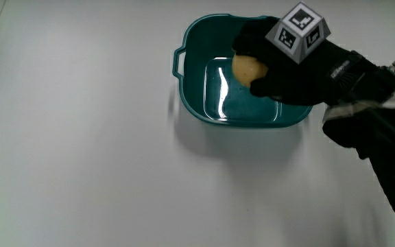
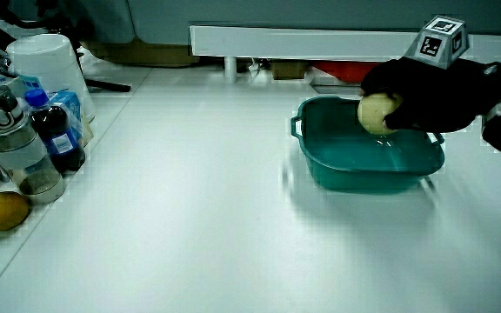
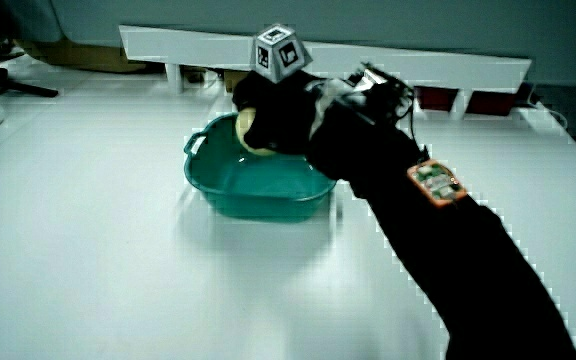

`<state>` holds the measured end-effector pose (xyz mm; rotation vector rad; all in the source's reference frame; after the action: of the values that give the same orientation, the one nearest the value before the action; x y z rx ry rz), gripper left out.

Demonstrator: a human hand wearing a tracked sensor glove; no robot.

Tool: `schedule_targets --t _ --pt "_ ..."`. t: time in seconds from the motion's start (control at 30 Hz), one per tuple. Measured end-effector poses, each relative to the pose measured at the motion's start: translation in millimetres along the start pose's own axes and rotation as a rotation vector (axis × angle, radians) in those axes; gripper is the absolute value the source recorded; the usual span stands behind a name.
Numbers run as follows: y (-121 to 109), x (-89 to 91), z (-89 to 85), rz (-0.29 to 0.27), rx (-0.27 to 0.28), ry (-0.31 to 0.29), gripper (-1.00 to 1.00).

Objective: Place pear into plate

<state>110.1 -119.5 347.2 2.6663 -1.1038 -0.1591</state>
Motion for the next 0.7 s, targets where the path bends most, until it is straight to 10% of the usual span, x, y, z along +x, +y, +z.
schedule_targets --t 0.7 --pt "13.7 35.3 -47.9 -0.132 -0.118 0.09 0.0"
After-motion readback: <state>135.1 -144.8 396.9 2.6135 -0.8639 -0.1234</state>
